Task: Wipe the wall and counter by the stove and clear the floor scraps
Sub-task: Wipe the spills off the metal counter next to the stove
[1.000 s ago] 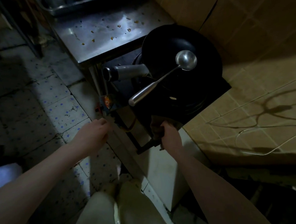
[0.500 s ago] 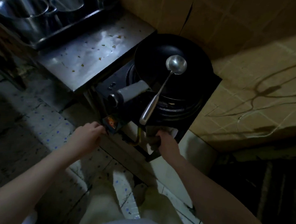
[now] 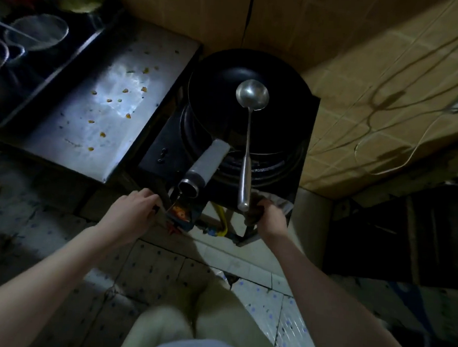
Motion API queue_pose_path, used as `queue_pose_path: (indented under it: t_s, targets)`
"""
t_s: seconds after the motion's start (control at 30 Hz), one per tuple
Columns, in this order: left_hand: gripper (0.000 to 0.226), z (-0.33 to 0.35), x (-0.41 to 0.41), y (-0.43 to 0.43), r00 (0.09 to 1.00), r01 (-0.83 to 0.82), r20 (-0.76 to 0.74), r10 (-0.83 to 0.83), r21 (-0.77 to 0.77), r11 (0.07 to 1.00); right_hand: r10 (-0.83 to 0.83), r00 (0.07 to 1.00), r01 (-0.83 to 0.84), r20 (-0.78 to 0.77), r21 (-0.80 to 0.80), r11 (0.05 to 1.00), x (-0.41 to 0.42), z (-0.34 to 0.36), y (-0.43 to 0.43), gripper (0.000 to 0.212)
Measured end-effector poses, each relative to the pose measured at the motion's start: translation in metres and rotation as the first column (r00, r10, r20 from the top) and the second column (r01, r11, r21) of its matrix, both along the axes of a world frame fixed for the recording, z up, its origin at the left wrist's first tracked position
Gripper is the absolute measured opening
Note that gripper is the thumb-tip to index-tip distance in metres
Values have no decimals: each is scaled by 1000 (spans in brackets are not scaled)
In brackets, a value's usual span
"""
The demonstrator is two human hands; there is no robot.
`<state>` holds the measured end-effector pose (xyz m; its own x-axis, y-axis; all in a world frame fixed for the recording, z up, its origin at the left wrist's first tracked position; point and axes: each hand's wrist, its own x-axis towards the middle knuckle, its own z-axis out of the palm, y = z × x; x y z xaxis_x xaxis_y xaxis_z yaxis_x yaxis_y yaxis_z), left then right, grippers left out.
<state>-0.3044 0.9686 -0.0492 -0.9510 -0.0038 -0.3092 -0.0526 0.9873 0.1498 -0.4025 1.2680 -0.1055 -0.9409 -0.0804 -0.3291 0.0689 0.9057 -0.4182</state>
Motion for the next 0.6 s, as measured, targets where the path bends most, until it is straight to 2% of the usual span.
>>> queue_pose_path:
  t_s: [0.07, 0.2, 0.23, 0.3, 0.37, 0.43, 0.53, 0.6]
  targets:
    - [32, -2, -8, -4, 1000, -22, -21, 22, 12, 1000, -5, 1000, 5, -15, -16, 1000, -3, -3, -1, 29]
    - [30, -7, -21, -17, 999, -45, -22, 46, 42, 998, 17, 997, -9, 75, -102, 995, 1, -2, -4, 31]
    - [30, -8, -23, -21, 999, -37, -1, 37, 29, 999, 20, 999, -15, 46, -114, 993, 5, -3, -7, 28]
    - [30, -12, -29, -34, 1000, -8, 19, 8, 12, 1000, -14, 998, 6, -61, -124, 992, 15, -4, -22, 25]
    - [30, -12, -40, -52, 1000, 11, 26, -12, 24, 1000, -86, 990, 62, -107, -214, 975, 24, -1, -46, 26]
    - [30, -10, -55, -72, 999, 43, 5, -43, 56, 997, -147, 985, 119, -89, -263, 957, 30, 1, -75, 29]
    - [31, -2, -74, -107, 998, 62, 17, -64, 83, 995, -190, 980, 171, -55, -253, 952, 38, 4, -125, 26]
    - [30, 0, -85, -133, 996, 90, 7, -91, 69, 994, -265, 964, 239, -26, -349, 906, 38, 6, -164, 27]
